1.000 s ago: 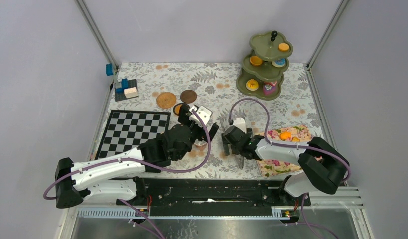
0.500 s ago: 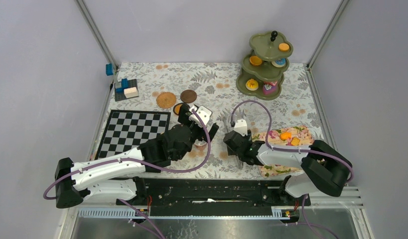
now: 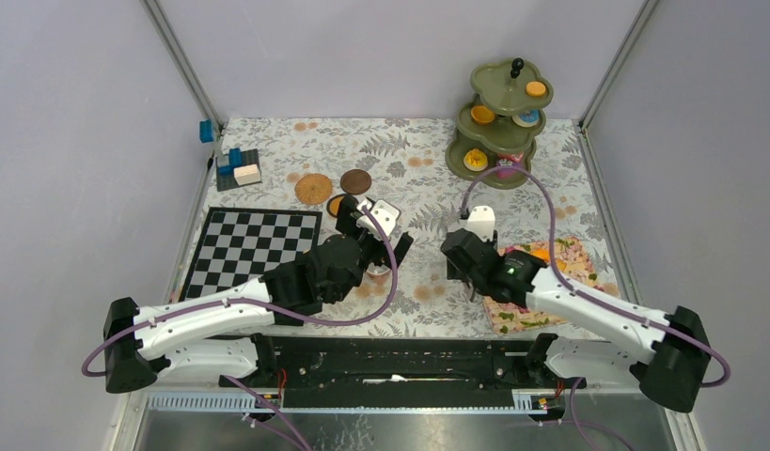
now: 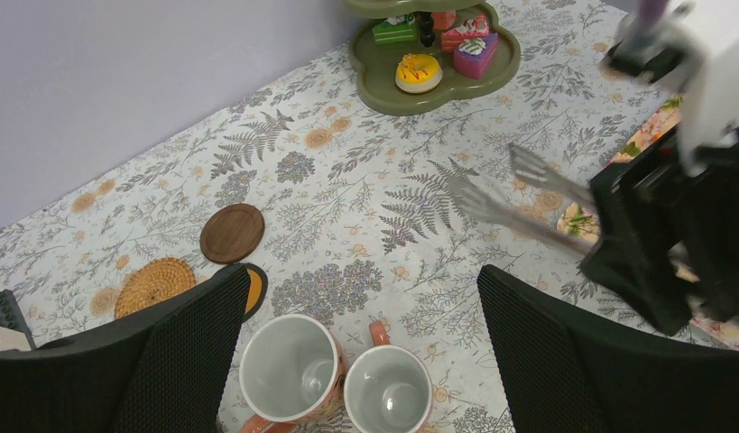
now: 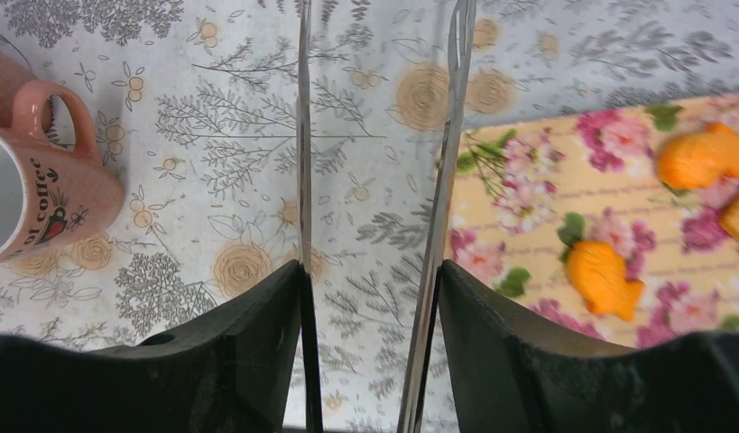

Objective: Serve the afternoon tea

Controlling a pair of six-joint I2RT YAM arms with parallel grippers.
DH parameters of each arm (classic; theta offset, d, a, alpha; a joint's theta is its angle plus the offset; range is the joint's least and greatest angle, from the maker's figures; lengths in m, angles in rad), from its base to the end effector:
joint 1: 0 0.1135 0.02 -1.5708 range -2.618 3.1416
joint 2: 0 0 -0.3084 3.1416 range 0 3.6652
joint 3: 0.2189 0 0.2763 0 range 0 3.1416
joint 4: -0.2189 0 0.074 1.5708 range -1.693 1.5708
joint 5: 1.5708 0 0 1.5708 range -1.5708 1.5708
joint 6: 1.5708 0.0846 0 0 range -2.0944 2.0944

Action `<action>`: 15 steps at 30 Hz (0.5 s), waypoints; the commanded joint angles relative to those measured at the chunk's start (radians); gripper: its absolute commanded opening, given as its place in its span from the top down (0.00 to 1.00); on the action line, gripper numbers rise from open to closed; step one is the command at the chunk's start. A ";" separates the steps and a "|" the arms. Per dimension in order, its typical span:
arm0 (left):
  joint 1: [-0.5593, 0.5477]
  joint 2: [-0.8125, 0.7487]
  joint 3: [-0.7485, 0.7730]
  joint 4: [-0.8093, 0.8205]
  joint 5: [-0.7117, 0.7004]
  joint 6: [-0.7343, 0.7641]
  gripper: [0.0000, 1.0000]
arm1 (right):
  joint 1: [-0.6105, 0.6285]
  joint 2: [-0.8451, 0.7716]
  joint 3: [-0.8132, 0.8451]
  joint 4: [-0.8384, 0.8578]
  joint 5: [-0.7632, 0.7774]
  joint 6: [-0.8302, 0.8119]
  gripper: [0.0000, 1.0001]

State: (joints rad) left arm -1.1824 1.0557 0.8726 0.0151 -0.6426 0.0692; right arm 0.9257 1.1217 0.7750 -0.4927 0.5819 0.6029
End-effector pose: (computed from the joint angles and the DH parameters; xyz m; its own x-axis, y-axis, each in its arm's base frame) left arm 0.1544 -0.2436 0.3681 -0.0274 0.2132 -0.9766 0.5203 0.8373 0.1681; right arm 0.1916 0.1772 0.2484 -0.6220 -0.0387 -0.7821 -0.1143 0.9926 0.0418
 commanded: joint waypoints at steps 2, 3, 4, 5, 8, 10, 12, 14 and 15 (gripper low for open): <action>0.004 -0.015 0.004 0.029 0.011 -0.017 0.01 | -0.035 -0.098 0.127 -0.412 0.054 0.162 0.39; 0.004 -0.016 0.005 0.027 0.012 -0.017 0.01 | -0.042 -0.112 0.140 -0.466 0.057 0.193 0.40; 0.004 -0.016 0.004 0.028 0.011 -0.017 0.01 | -0.058 -0.129 0.150 -0.517 0.057 0.226 0.40; 0.004 -0.016 0.004 0.028 0.011 -0.017 0.01 | -0.071 -0.145 0.161 -0.563 0.061 0.259 0.40; 0.004 -0.014 0.005 0.028 0.013 -0.018 0.01 | -0.106 -0.194 0.171 -0.675 0.076 0.342 0.42; 0.003 -0.014 0.005 0.027 0.014 -0.019 0.01 | -0.130 -0.216 0.174 -0.708 0.096 0.370 0.43; 0.004 -0.012 0.005 0.028 0.015 -0.019 0.01 | -0.160 -0.224 0.175 -0.715 0.107 0.373 0.43; 0.004 -0.010 0.005 0.028 0.015 -0.019 0.01 | -0.196 -0.216 0.175 -0.713 0.110 0.373 0.43; 0.004 -0.010 0.005 0.026 0.015 -0.019 0.01 | -0.210 -0.209 0.176 -0.714 0.110 0.376 0.43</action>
State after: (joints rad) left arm -1.1824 1.0557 0.8726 0.0151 -0.6373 0.0589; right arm 0.7666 0.9031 0.9131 -1.1351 0.6231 0.9100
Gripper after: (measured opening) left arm 0.990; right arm 0.578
